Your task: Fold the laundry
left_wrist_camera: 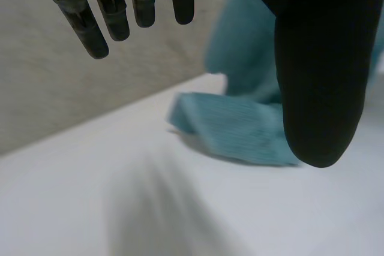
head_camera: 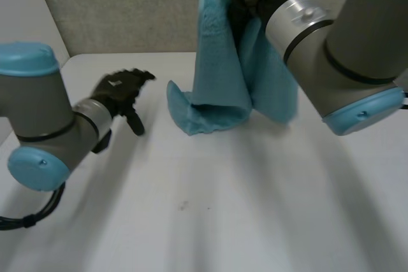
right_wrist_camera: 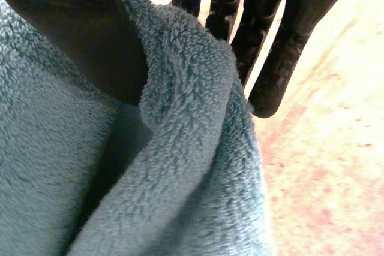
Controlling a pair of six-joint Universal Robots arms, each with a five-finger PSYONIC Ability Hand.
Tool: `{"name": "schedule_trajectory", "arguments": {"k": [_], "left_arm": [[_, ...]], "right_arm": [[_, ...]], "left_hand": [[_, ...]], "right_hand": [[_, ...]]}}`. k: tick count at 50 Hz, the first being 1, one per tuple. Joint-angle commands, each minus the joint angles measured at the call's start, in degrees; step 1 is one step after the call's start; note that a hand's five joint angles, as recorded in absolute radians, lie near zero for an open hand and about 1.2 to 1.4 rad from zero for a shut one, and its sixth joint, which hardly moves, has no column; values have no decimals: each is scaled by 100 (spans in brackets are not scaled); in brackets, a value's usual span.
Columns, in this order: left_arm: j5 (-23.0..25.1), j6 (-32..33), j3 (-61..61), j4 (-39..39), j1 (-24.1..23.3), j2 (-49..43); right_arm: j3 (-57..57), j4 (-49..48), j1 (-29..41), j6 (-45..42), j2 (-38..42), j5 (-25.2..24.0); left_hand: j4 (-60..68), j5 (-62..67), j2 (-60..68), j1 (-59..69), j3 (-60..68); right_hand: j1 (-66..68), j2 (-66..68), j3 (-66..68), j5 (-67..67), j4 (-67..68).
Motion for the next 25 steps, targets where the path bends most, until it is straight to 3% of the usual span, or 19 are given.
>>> {"name": "schedule_trajectory", "arguments": {"k": [1, 5, 14, 19, 25], "left_arm": [[445, -965, -78, -158, -348, -337], [454, -1421, -61, -62, -576, -460], [383, -1650, 177, 624, -770, -785], [-63, -1730, 159, 1475, -823, -847], [-434, -1730, 115, 1591, -823, -794]], "right_arm": [[211, 30, 55, -42, -815, 589], [237, 83, 81, -43, -1027, 651], [711, 277, 108, -43, -1703, 616], [1054, 286, 134, -69, -2055, 590], [1405, 303, 108, -60, -2240, 581]], "left_hand": [[205, 2, 217, 159, 196], [205, 2, 217, 159, 196], [205, 2, 217, 159, 196], [272, 69, 284, 227, 263], [272, 69, 284, 227, 263]], "right_hand": [[2411, 1294, 1320, 1556, 1196], [2411, 1294, 1320, 1556, 1196], [2411, 1294, 1320, 1556, 1196], [2411, 1294, 1320, 1556, 1196], [2411, 1294, 1320, 1556, 1196]]}}
